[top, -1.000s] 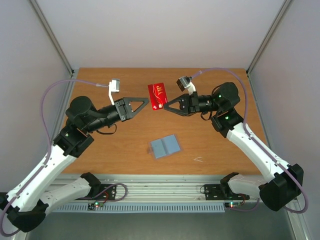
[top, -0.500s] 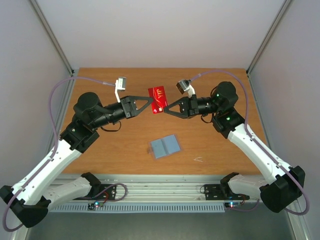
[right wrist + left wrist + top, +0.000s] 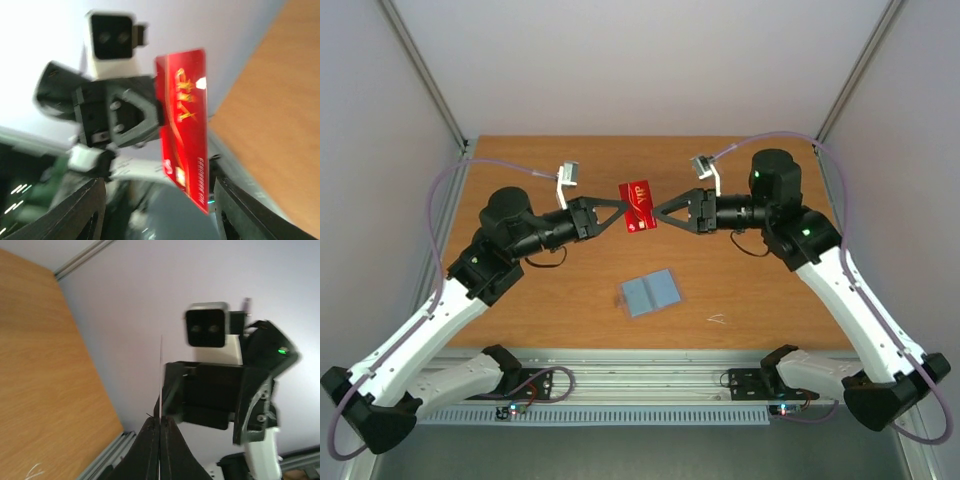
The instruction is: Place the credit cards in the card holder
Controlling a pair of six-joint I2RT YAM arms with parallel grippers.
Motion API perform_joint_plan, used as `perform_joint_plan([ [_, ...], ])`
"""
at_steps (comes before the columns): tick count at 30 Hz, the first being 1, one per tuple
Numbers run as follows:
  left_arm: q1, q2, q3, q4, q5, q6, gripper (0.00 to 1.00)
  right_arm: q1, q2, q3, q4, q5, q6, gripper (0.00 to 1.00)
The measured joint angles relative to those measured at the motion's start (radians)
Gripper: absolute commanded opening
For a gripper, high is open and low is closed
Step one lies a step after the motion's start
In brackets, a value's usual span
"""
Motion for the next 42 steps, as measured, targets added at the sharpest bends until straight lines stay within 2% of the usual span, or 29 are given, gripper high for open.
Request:
perform_joint_plan([
  [3, 0.0, -0.001, -0.049, -0.028, -0.024, 0.005, 0.0, -0.005, -0.045, 0.016, -0.208, 0.219, -0.125, 0.6],
  [6, -0.001, -0.004, -0.159, -0.041, -0.039, 0.002, 0.0, -0.01, -0.073, -0.046, -0.356, 0.391, -0.197, 0.55],
  [10, -0.003, 0.011, -0.293, -0.067, -0.044, -0.009, 0.0, -0.01, -0.038, -0.17, -0.456, 0.531, -0.226, 0.5],
  [14, -0.006, 0.054, -0.408, -0.066, -0.042, -0.011, 0.0, -0.011, -0.019, -0.312, -0.47, 0.618, -0.227, 0.43],
  [20, -0.005, 0.137, -0.524, -0.051, -0.021, -0.023, 0.0, -0.014, 0.063, -0.432, -0.373, 0.681, -0.216, 0.35],
  [24, -0.005, 0.234, -0.546, 0.056, 0.013, -0.051, 0.0, -0.014, 0.114, -0.503, -0.271, 0.712, -0.216, 0.34],
  [31, -0.005, 0.427, -0.546, 0.198, 0.071, -0.094, 0.0, -0.014, 0.185, -0.541, -0.124, 0.762, -0.232, 0.33],
  [42, -0.005, 0.533, -0.493, 0.227, 0.087, -0.103, 0.0, -0.015, 0.279, -0.587, 0.051, 0.761, -0.241, 0.33],
])
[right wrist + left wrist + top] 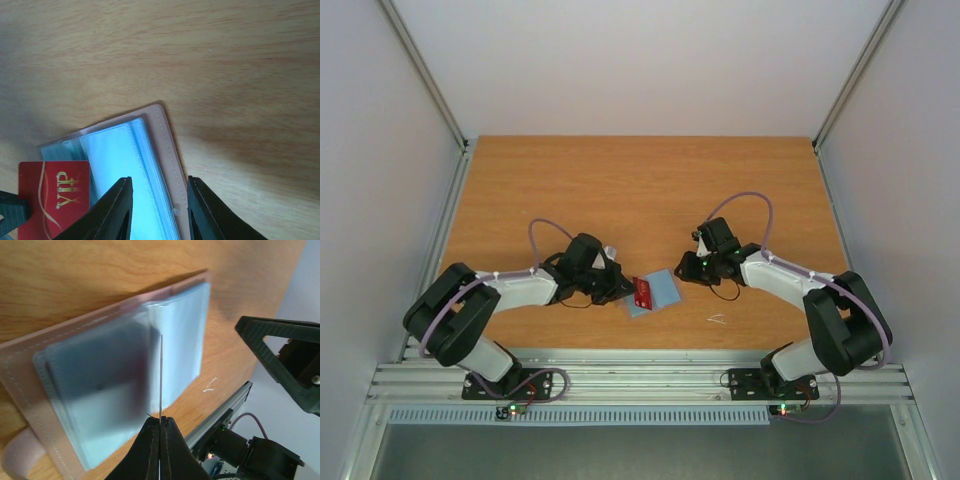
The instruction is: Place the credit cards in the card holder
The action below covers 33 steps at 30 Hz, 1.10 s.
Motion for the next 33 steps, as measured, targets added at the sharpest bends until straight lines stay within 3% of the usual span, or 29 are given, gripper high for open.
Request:
perform_joint_plan([
  [21, 0.0, 0.043, 0.04, -0.061, -0.016, 0.007, 0.0, 0.0, 0.129, 0.01, 0.071, -0.053, -0.001, 0.33],
  [33, 0.0, 0.097, 0.04, -0.001, 0.002, 0.01, 0.0, 0.0, 0.172, 0.039, 0.073, -0.075, -0.001, 0.32],
])
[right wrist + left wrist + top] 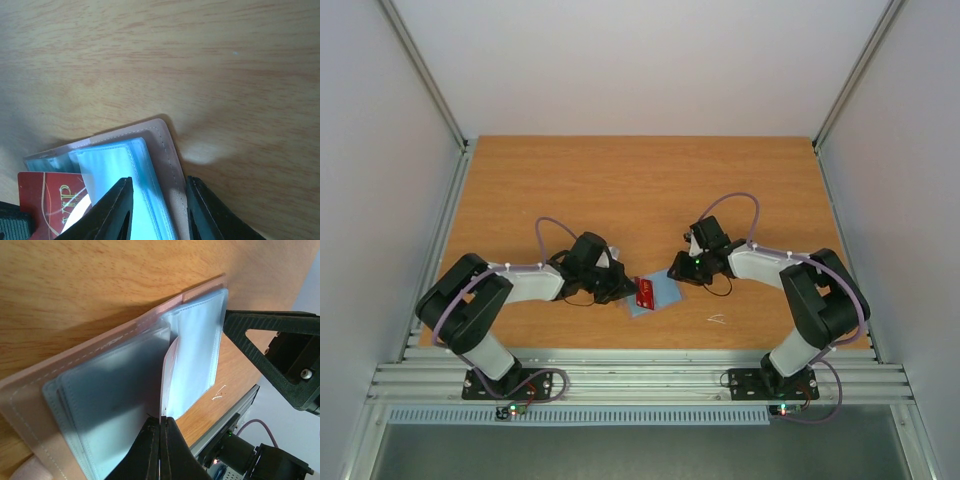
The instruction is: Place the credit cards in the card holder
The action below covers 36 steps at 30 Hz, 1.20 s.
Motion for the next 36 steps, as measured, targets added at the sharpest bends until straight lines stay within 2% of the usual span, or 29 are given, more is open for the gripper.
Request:
perform_joint_plan([
  [13, 0.005, 0.006, 0.0, 0.011, 0.002, 0.026, 0.0, -0.005, 0.026, 0.02, 0.002, -0.021, 0.0, 0.3],
  [22, 0.007, 0.093, 0.001, 0.134, 0.029, 0.024, 0.0, -0.009, 0.028, 0.02, -0.006, -0.03, 0.004, 0.27],
  [36, 0.006, 0.142, 0.028, 0.174, 0.056, 0.022, 0.0, -0.01, 0.01, 0.02, -0.117, -0.086, 0.027, 0.28],
])
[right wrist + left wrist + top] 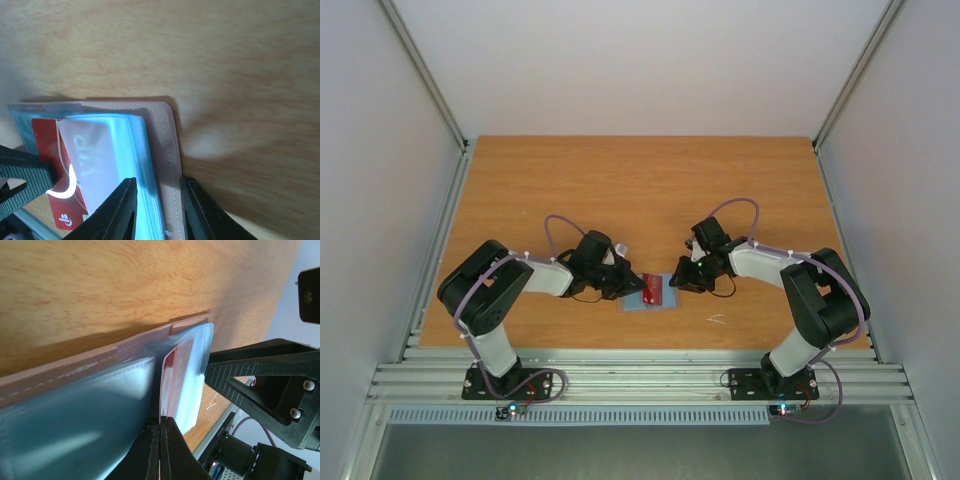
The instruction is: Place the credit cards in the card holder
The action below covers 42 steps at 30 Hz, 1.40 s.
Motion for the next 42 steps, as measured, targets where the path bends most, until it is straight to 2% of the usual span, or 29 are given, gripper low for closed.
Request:
perform_joint_plan([
  [16, -0.041, 0.032, 0.039, -0.021, 0.011, 0.046, 0.0, -0.01, -0.018, 0.002, -0.101, -0.034, -0.02, 0.32],
  [25, -0.08, 0.042, 0.066, -0.061, -0.003, 0.058, 0.02, -0.019, -0.012, -0.014, -0.088, -0.102, -0.006, 0.33],
  [35, -0.114, 0.053, 0.114, -0.151, -0.047, 0.072, 0.22, -0.023, -0.012, -0.018, -0.089, -0.116, 0.008, 0.33],
  [42, -0.133, 0.052, 0.201, -0.305, -0.074, 0.119, 0.38, -0.023, -0.012, -0.019, -0.088, -0.117, 0.008, 0.33],
])
